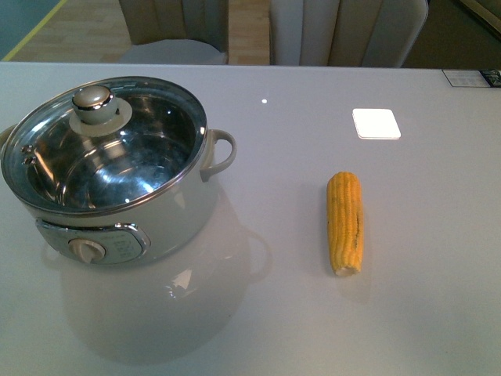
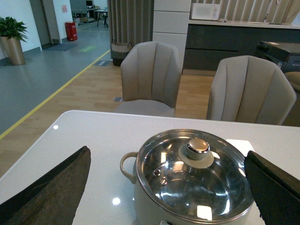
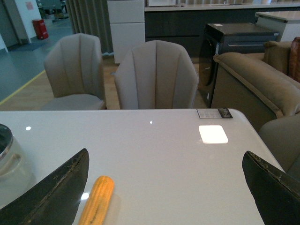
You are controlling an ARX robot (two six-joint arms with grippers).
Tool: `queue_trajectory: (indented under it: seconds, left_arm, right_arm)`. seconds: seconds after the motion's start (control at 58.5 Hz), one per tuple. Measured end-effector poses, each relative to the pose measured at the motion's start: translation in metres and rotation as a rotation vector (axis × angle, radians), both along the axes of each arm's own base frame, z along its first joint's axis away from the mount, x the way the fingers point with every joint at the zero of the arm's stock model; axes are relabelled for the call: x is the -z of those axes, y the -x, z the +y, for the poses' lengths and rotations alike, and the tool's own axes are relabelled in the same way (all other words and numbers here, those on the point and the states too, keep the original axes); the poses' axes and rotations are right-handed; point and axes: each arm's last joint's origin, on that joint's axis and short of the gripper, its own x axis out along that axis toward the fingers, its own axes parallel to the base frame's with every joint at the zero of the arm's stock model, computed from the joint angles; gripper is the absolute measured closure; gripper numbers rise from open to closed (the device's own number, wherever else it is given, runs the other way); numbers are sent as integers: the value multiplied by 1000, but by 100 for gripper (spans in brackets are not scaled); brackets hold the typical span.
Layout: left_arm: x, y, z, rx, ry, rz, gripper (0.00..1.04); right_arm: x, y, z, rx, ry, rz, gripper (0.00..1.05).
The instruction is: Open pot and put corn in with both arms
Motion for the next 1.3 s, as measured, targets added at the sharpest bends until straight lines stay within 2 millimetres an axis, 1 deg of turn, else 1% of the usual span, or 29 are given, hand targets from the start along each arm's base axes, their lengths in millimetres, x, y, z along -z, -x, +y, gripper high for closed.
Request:
queue_trajectory:
  seconds: [0.735, 0.752, 0.837, 0.906, 0.94, 0.957, 1.025, 1.059, 1.111, 1.128, 1.196, 1.298]
  left_arm:
    - [0, 0, 0, 0, 0, 0, 7]
    - [1, 0, 0, -15, 7, 18, 7]
    - [-1, -1, 0, -140, 99, 295, 7]
    - [-4, -4, -2, -151, 142, 390, 7]
    - [-11, -8, -3, -140, 162, 395, 7]
    - [-18, -12, -4, -129, 168, 380, 7]
    - [-32, -20, -5, -112, 175, 339, 7]
    - [-40, -27, -6, -104, 178, 313, 7]
    - [-47, -38, -7, -93, 161, 285, 7]
    - [-48, -40, -7, -90, 161, 281, 7]
    - [-52, -61, -10, -59, 142, 263, 7]
    - [-48, -94, -18, -16, 112, 253, 7]
  right_arm:
    - [0, 0, 0, 0, 0, 0, 9]
    - [0, 0, 0, 0, 0, 0, 9]
    - [0, 0, 0, 1, 0, 0, 9]
    - [0, 0, 0, 0, 0, 0, 9]
    - [0, 0, 0, 0, 0, 0, 9]
    - [0, 0, 0, 0, 0, 0, 9]
    - [0, 0, 0, 0, 0, 0, 9]
    - [0, 0, 0, 0, 0, 0, 9]
    - [0, 0, 0, 0, 0, 0, 9]
    - [0, 0, 0, 0, 0, 0, 9]
    - [0, 0, 0, 0, 0, 0, 9]
    - [0, 0, 0, 0, 0, 0, 9]
